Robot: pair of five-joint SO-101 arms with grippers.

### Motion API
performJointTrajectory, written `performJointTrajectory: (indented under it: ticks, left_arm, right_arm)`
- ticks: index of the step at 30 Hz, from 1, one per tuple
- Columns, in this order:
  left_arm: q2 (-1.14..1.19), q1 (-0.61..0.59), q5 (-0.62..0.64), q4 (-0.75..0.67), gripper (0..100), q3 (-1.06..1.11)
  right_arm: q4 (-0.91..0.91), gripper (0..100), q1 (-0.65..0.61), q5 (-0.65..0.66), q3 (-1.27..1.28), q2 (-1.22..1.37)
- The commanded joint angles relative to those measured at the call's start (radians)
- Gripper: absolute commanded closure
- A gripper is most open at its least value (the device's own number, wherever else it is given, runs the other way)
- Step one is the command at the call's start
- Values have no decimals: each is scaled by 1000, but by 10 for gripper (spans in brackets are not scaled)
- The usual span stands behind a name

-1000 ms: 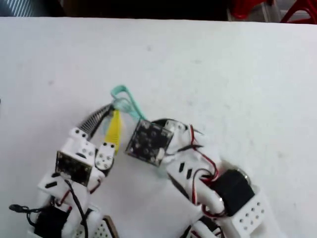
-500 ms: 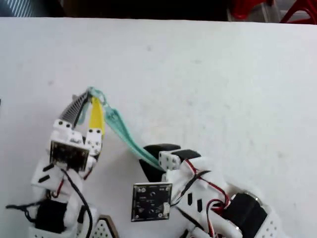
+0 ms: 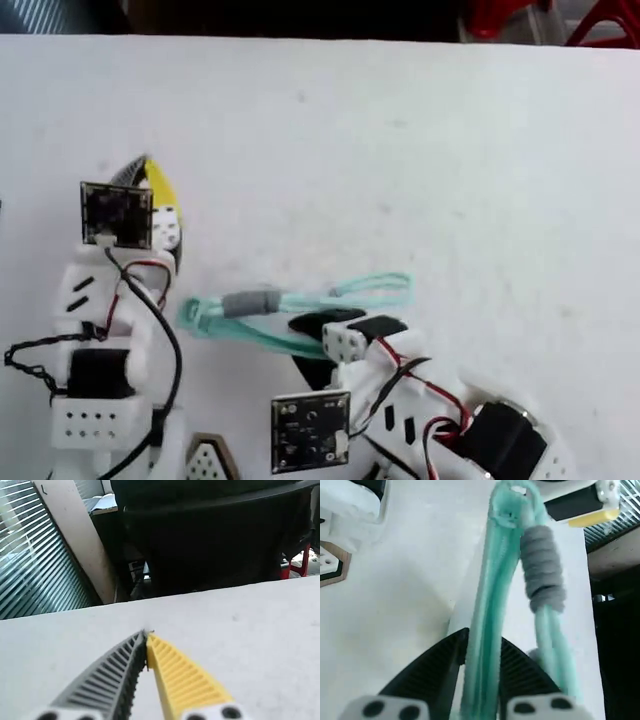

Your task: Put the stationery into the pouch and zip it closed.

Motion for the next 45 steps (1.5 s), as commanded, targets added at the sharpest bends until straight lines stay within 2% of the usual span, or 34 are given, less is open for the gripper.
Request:
performJointTrajectory:
  ticks: [1, 4, 8, 11, 14, 17, 22, 27, 29, 33, 37, 41, 45]
  left_arm:
    - [-8, -13, 14, 17, 978, -37]
    - [-28, -7, 20, 18, 978, -23]
    - [-87, -7, 21, 28, 971, -28]
    - [-160, -7, 31, 106, 889, -44]
    - [-249, -22, 166, 218, 822, -58]
    - [-351, -64, 292, 330, 819, -55]
    - [-533, -105, 439, 419, 817, 92]
    - [-539, -134, 575, 431, 819, 184]
    - [-539, -140, 617, 446, 819, 195]
    - [-539, -140, 618, 528, 817, 193]
    - [-539, -140, 618, 552, 816, 196]
    - [-539, -140, 618, 555, 816, 196]
    - [-539, -139, 618, 551, 816, 212]
  right_arm:
    - [-4, 978, 12, 6, -6, -8]
    - [-19, 978, 21, -20, -8, -8]
    - [-113, 978, 122, -123, -9, -1]
    - [-199, 978, 236, -198, -6, 1]
    - [-300, 978, 366, -276, 8, 10]
    - [-387, 978, 466, -374, 15, 65]
    - [-490, 978, 547, -559, 15, 225]
    - [-613, 979, 541, -743, -15, 305]
    - [-642, 979, 493, -779, -40, 321]
    - [-713, 979, 371, -787, -94, 407]
    - [-888, 979, 278, -833, -157, 611]
    - [-917, 979, 283, -947, -308, 799]
    - [-921, 979, 361, -980, -327, 820]
